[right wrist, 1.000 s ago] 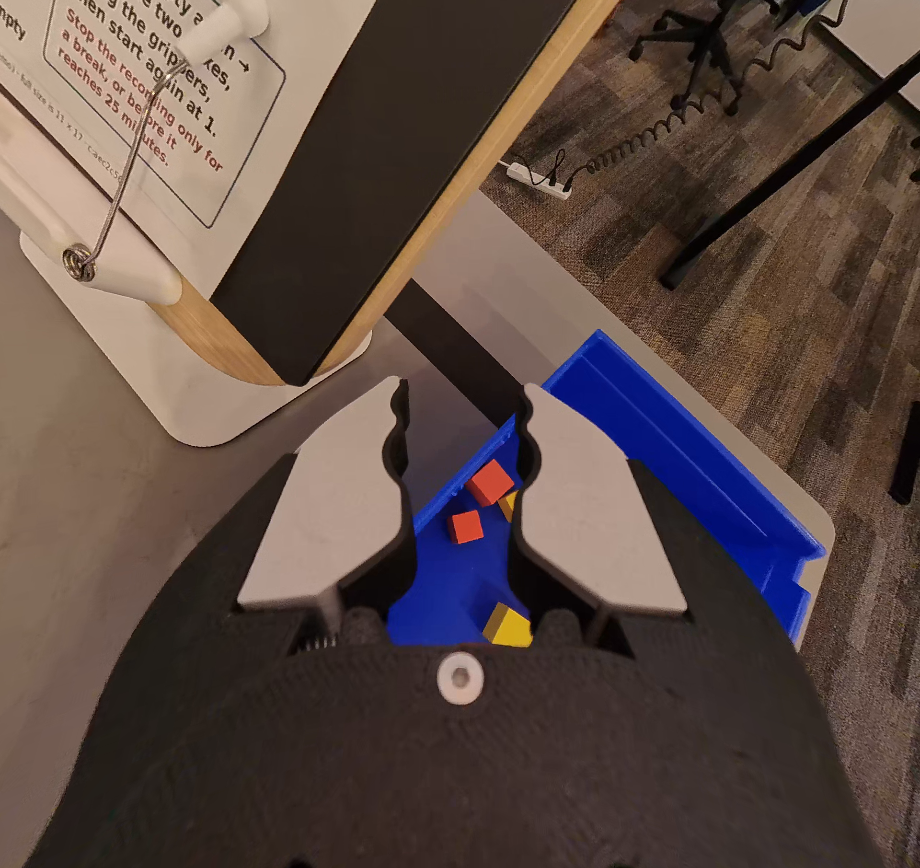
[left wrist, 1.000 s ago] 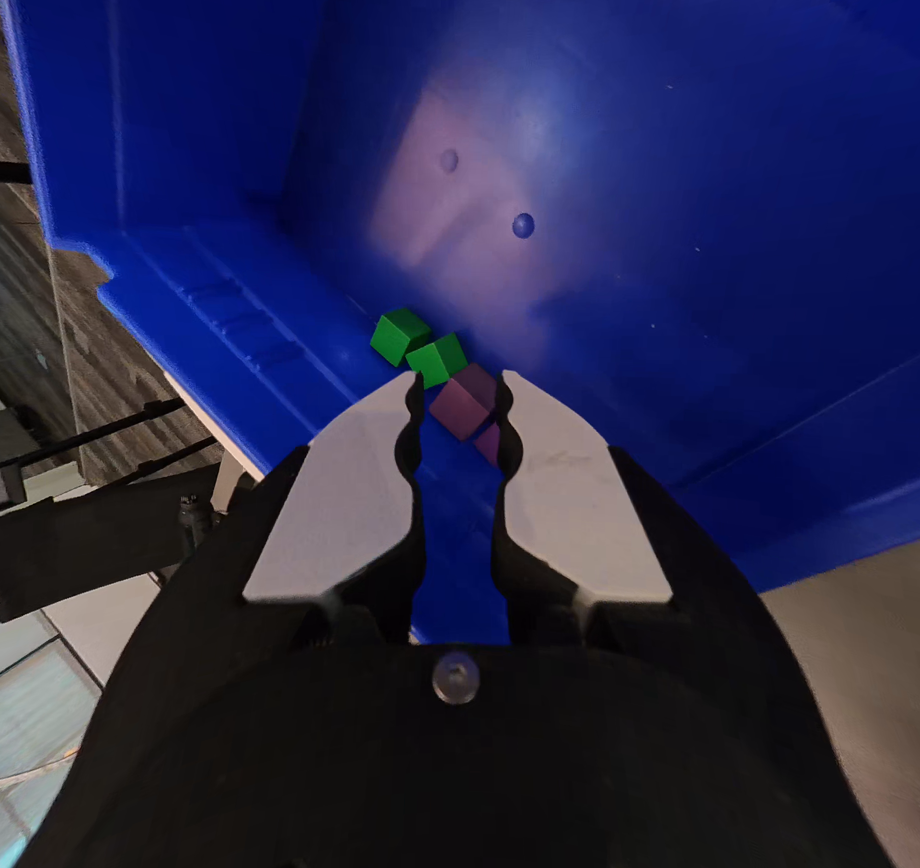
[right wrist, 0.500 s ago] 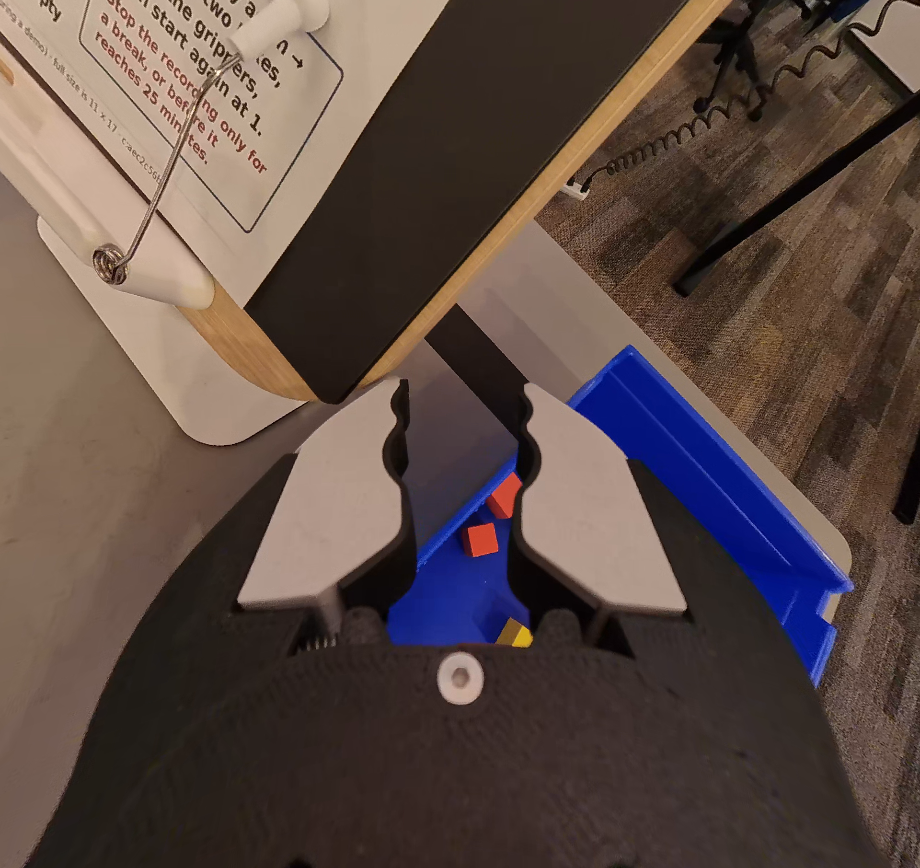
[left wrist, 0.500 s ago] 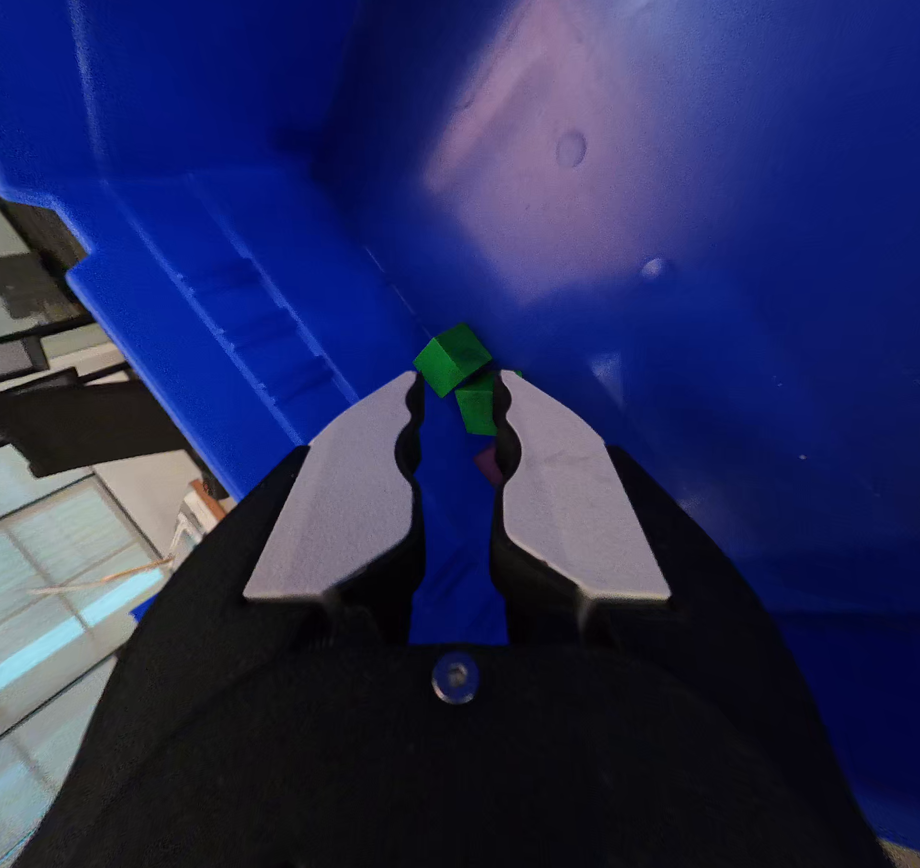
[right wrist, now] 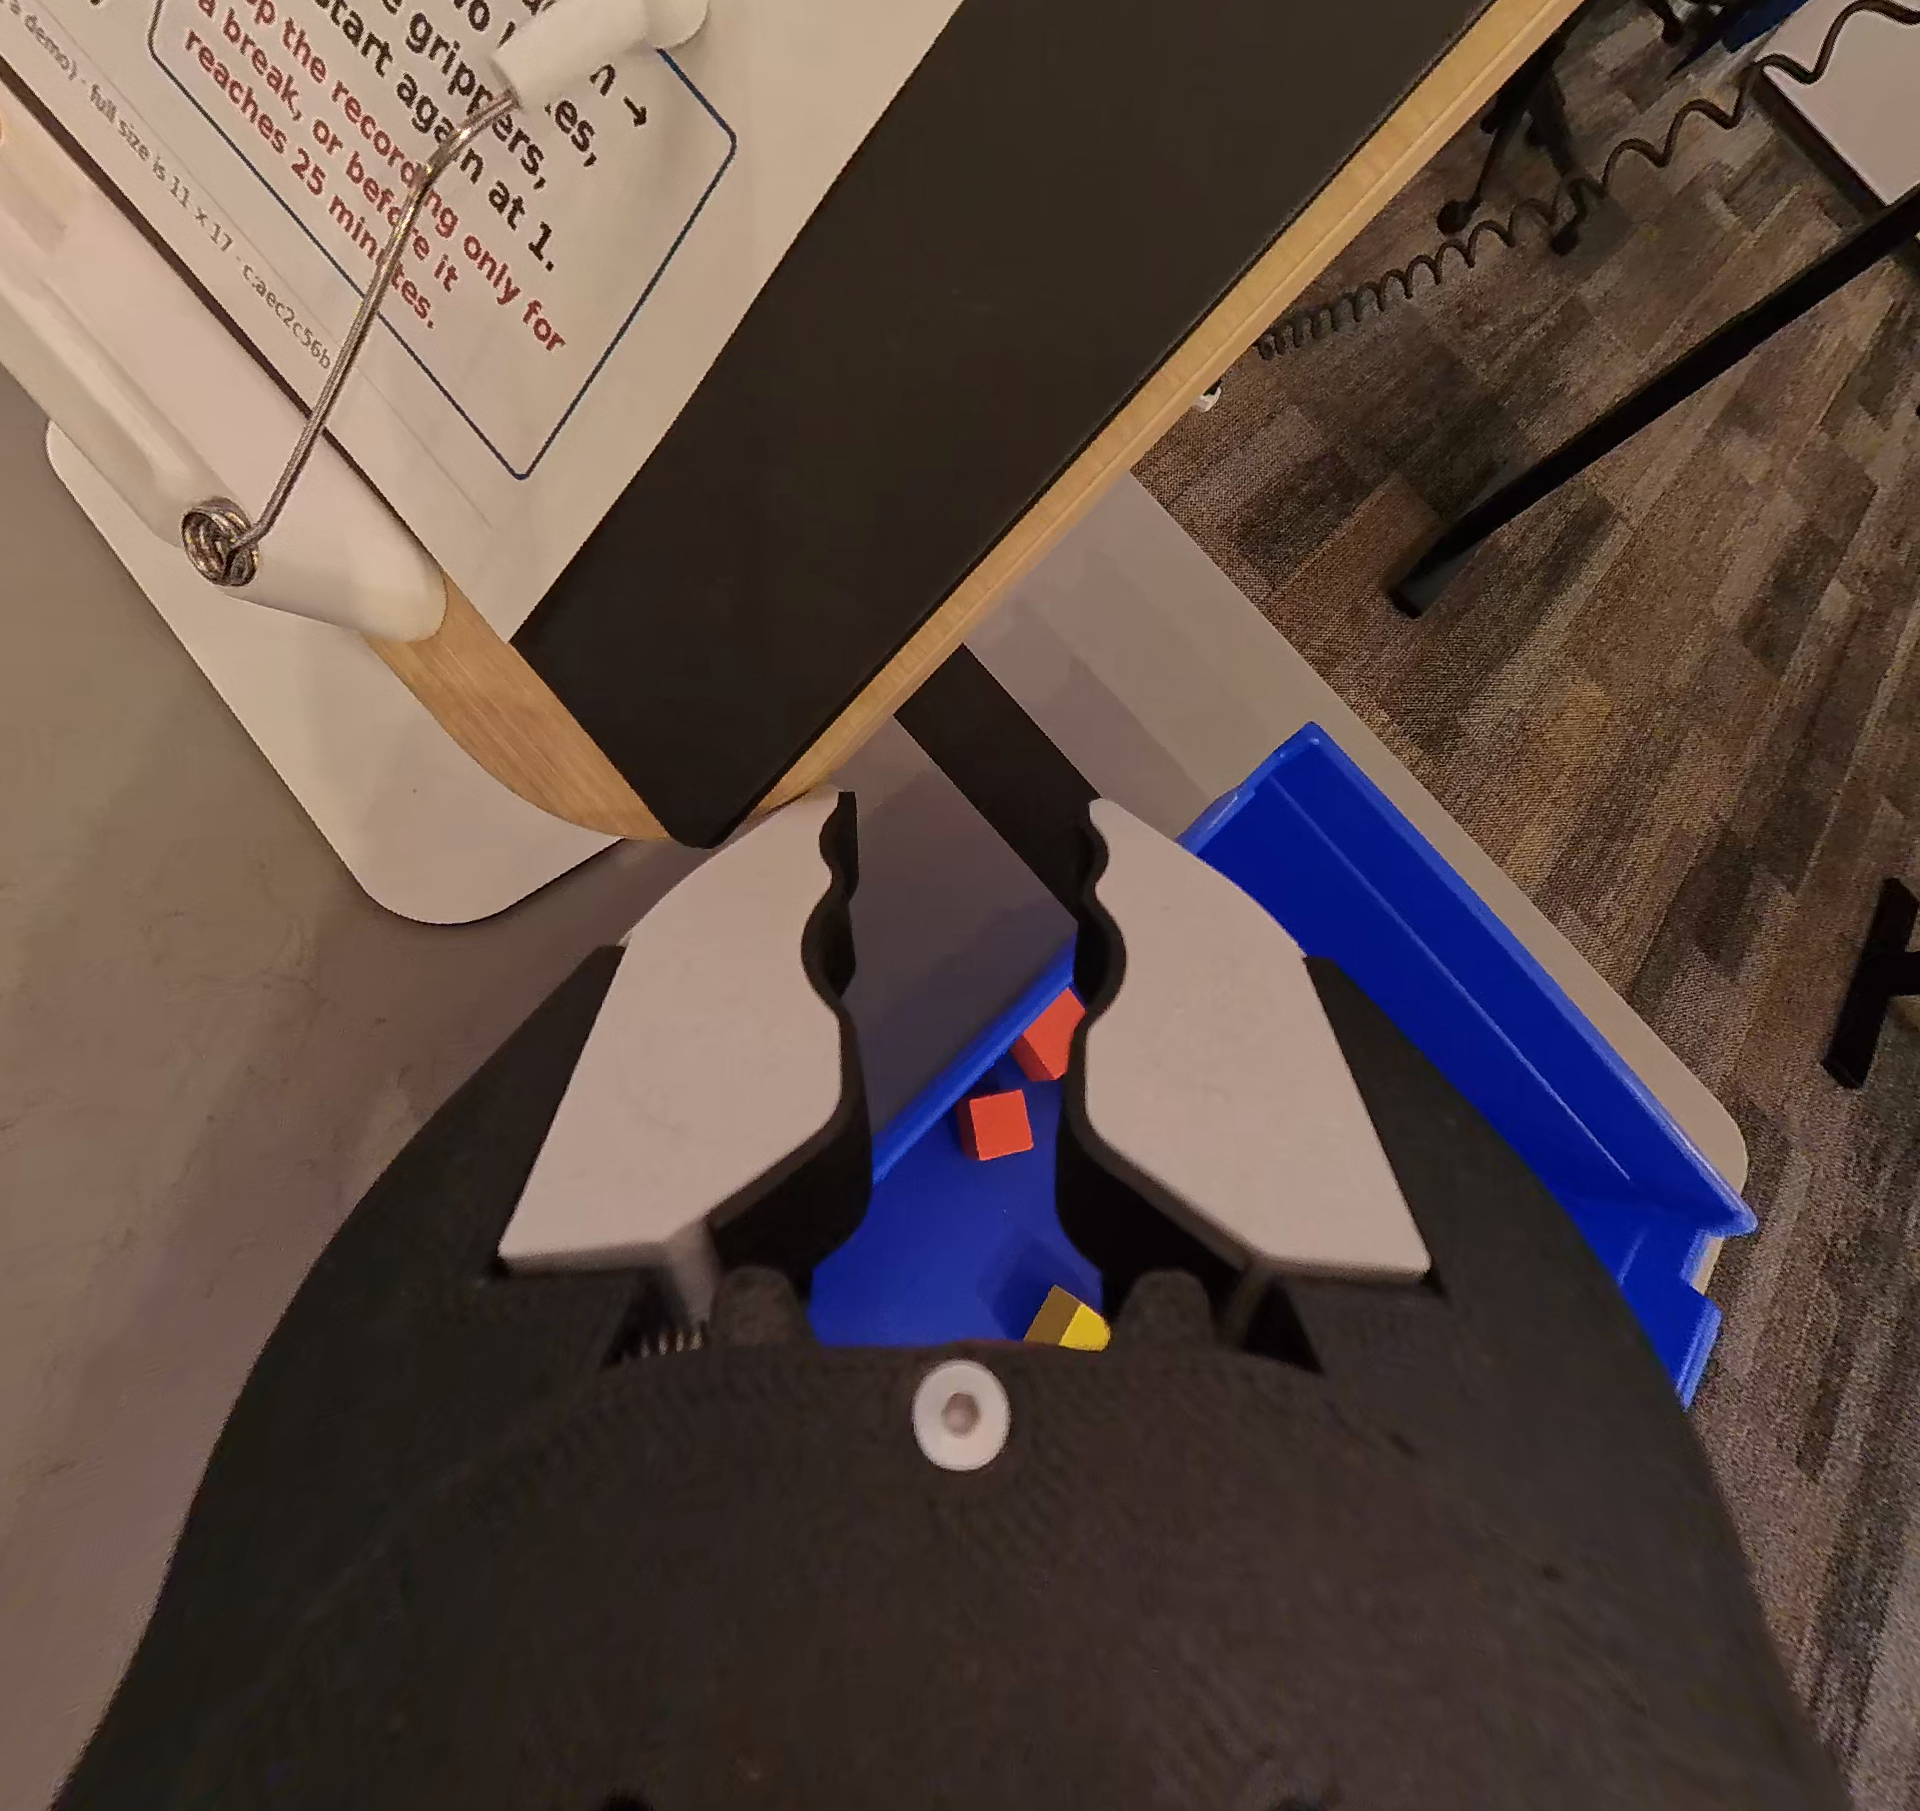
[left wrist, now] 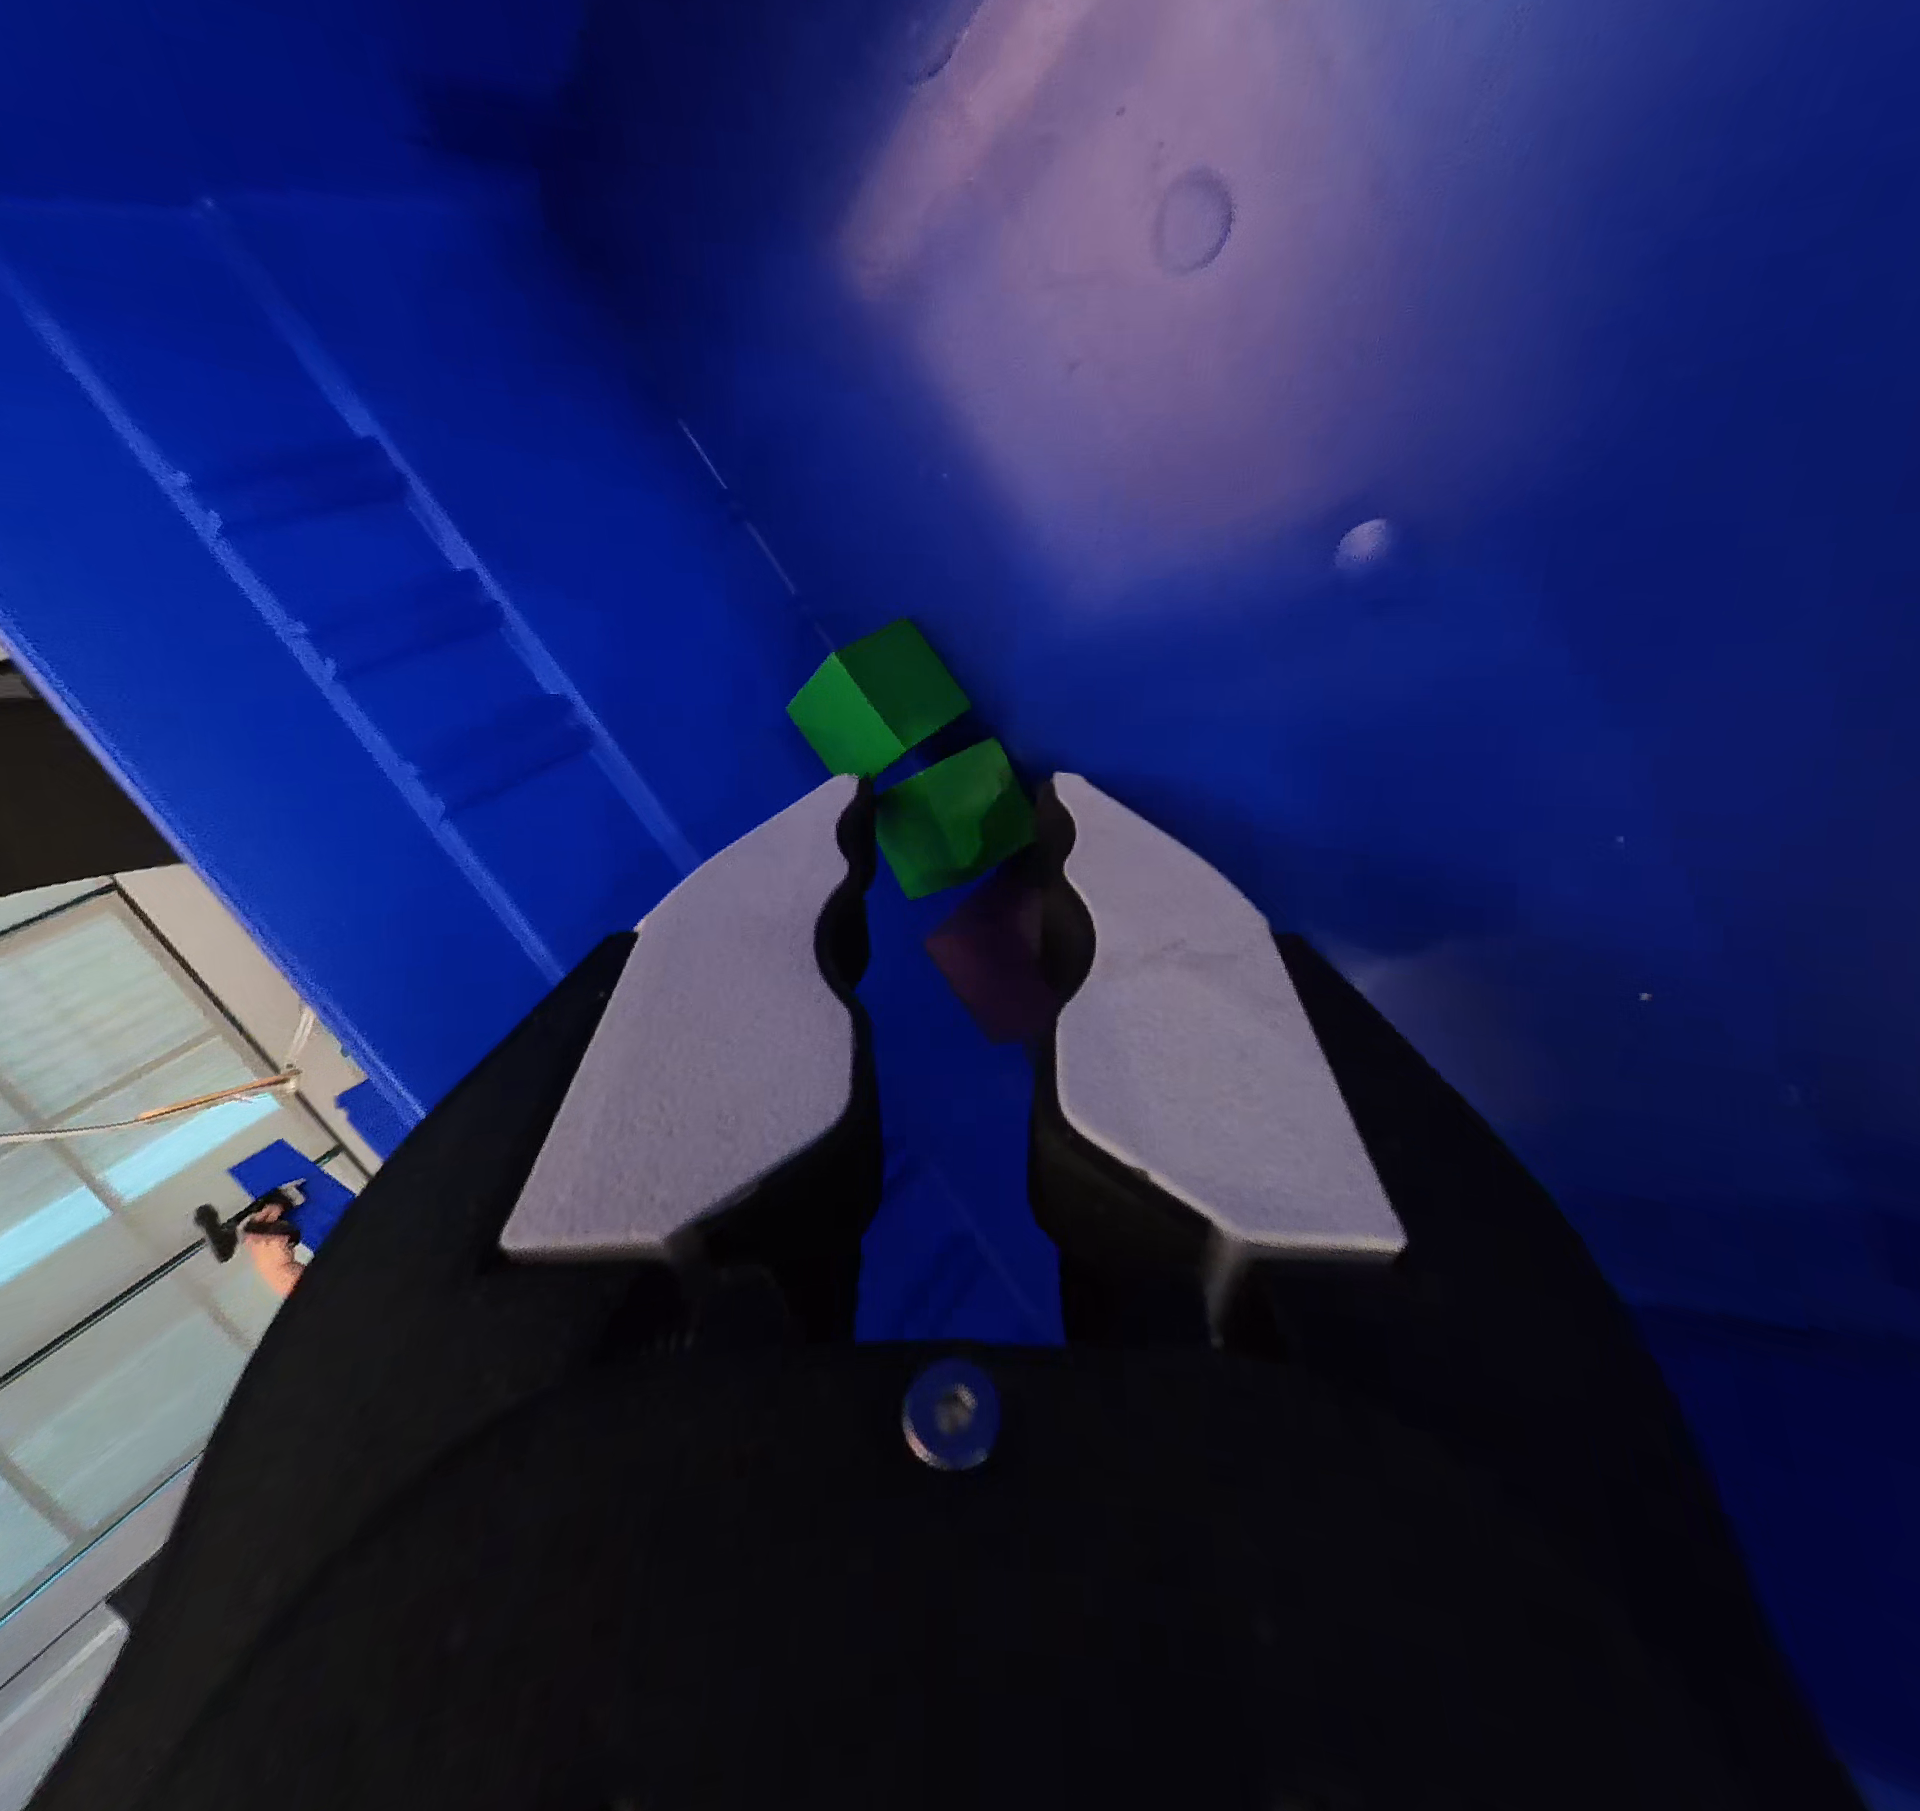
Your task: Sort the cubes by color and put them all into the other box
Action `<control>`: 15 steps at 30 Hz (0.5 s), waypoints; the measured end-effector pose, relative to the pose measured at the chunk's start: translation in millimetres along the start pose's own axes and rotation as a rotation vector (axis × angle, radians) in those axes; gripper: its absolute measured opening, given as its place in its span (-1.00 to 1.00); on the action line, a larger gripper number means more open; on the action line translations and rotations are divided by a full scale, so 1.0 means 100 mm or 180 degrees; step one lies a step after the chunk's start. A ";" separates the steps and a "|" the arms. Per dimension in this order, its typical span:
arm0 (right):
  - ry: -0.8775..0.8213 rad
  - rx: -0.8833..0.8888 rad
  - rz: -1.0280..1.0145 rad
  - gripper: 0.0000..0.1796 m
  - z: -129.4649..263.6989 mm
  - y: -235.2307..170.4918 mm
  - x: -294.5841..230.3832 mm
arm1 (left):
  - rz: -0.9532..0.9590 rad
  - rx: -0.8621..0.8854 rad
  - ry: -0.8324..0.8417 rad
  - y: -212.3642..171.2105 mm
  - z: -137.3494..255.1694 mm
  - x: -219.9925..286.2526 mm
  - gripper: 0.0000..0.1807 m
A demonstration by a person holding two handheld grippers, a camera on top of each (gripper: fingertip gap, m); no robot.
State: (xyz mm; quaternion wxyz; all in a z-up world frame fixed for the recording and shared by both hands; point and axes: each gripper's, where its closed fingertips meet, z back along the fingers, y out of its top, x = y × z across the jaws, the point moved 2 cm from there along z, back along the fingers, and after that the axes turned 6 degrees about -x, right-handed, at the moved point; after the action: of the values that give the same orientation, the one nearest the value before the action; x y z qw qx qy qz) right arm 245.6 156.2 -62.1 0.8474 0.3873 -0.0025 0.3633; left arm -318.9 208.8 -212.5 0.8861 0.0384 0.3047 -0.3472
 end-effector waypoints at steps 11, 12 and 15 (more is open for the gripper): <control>-0.0010 -0.0008 0.0015 -0.57 0.00 0.00 0.00 | -0.0123 0.0772 -0.0780 0.15 0.52 0.26 -0.81; -0.0014 -0.0010 0.0022 -0.57 0.00 0.00 0.00 | -0.0141 0.0787 -0.0738 0.15 0.53 0.26 -0.78; -0.0027 -0.0015 0.0035 -0.57 0.00 0.00 0.00 | -0.0133 0.0675 -0.0613 0.16 0.46 0.24 -0.71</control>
State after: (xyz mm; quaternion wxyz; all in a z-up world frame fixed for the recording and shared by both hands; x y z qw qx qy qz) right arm 245.2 156.0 -61.7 0.8463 0.3868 -0.0091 0.3663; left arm -271.0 193.7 -191.0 0.8947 0.0920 0.1806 -0.3980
